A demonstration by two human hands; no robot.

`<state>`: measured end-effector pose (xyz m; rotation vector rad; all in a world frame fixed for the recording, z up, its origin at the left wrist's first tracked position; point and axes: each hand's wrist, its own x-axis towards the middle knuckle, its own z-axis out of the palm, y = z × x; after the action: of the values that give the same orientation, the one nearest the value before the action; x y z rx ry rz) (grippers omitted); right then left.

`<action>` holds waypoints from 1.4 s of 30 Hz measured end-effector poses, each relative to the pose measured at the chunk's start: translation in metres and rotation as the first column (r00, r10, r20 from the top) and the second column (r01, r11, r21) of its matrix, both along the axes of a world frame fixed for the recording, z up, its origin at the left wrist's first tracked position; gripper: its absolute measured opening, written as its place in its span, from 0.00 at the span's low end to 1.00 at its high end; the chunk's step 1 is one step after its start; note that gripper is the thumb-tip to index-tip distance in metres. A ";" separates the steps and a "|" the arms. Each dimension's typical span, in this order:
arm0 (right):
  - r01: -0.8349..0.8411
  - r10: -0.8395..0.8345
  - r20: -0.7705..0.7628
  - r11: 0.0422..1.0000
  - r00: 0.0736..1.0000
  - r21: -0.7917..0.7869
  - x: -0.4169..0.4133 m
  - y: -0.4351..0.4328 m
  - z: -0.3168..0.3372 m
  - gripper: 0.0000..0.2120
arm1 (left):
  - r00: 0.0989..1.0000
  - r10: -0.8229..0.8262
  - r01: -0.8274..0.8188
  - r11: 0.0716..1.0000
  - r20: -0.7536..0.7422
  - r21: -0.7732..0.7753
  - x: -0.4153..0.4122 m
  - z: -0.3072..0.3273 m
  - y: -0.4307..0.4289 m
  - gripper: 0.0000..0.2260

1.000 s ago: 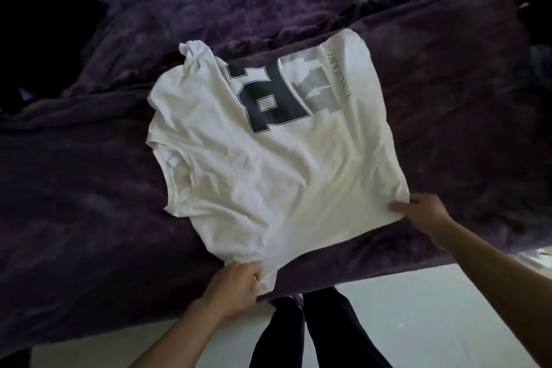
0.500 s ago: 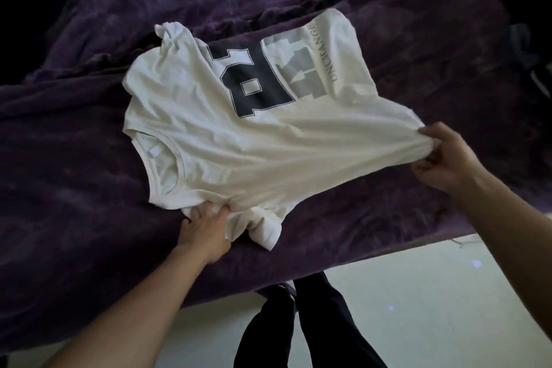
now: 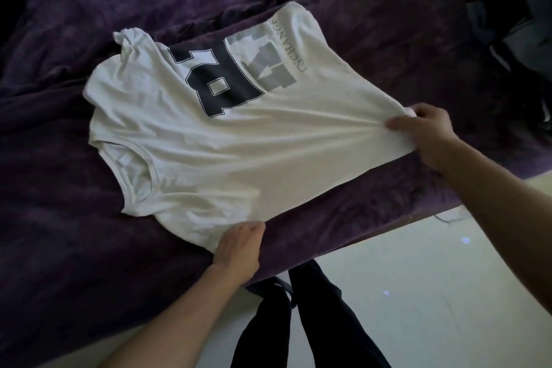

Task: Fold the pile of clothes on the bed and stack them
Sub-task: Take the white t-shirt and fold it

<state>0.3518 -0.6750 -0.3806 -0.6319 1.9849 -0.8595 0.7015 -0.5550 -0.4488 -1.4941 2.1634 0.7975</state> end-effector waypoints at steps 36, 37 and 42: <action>-0.824 0.657 -0.753 0.443 0.030 0.354 0.036 -0.168 0.014 0.09 | 0.815 0.576 -0.562 0.764 -0.058 -0.318 0.104 0.090 -0.173 0.01; -0.817 0.638 -0.769 0.466 0.044 0.340 0.045 -0.189 0.014 0.10 | 0.790 0.606 -0.598 0.732 -0.089 -0.327 0.116 0.095 -0.199 0.01; -0.755 0.603 -0.797 0.519 -0.008 0.400 0.086 -0.285 0.000 0.13 | 0.711 0.669 -0.694 0.623 -0.214 -0.361 0.169 0.095 -0.315 0.05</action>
<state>0.4381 -0.9601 -0.3805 -2.3729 1.9402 0.1235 0.8701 -0.8698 -0.3538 -2.6466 1.8375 0.5970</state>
